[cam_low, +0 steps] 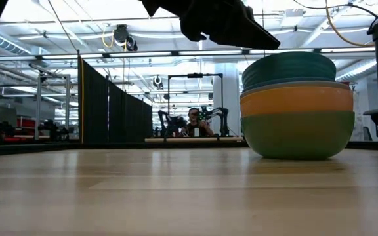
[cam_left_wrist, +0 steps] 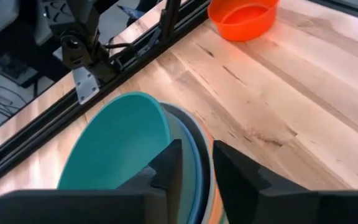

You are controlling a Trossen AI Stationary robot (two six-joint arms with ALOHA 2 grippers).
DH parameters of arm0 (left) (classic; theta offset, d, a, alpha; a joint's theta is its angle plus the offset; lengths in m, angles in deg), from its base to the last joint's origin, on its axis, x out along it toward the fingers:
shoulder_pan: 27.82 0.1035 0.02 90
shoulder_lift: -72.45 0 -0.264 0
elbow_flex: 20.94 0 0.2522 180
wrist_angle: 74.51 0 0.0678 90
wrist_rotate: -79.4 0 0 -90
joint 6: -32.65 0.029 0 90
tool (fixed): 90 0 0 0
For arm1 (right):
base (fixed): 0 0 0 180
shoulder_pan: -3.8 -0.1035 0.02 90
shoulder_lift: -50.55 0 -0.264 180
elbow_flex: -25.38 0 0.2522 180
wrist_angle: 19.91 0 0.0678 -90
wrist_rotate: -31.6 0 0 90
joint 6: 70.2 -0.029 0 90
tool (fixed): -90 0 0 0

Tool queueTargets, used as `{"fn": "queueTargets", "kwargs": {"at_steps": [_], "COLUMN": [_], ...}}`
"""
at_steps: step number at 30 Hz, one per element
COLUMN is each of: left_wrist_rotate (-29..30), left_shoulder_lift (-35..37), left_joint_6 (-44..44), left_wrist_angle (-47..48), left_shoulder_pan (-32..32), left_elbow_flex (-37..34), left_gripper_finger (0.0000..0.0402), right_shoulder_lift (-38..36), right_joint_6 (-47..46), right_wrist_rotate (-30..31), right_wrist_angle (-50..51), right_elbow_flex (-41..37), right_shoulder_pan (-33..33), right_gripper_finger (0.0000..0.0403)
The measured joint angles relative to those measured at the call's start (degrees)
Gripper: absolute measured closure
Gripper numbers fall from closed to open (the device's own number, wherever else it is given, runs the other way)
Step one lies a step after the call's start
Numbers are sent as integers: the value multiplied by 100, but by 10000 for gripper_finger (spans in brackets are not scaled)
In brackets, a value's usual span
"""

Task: Nest bowls inside each other
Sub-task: Stack the teal bowl on top of the light blue bowl

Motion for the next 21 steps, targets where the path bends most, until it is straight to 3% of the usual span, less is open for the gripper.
{"fn": "queueTargets", "kwargs": {"at_steps": [7,16,21], "left_wrist_rotate": [111,-11,232], "left_shoulder_lift": [-155,-293,350], "left_joint_6": [-158,-206,-149], "left_wrist_angle": [-14,52,211], "left_shoulder_pan": [77,49,-89], "left_elbow_flex": [4,-7,6], "left_gripper_finger": [397,394,394], "right_shoulder_lift": [-2,-2,8], "right_joint_6": [40,35,-98], "right_wrist_rotate": [4,13,17], "right_wrist_angle": [4,7,-10], "right_elbow_flex": [0,0,0], "right_shoulder_pan": [-1,0,0], "right_gripper_finger": [289,289,289]}}
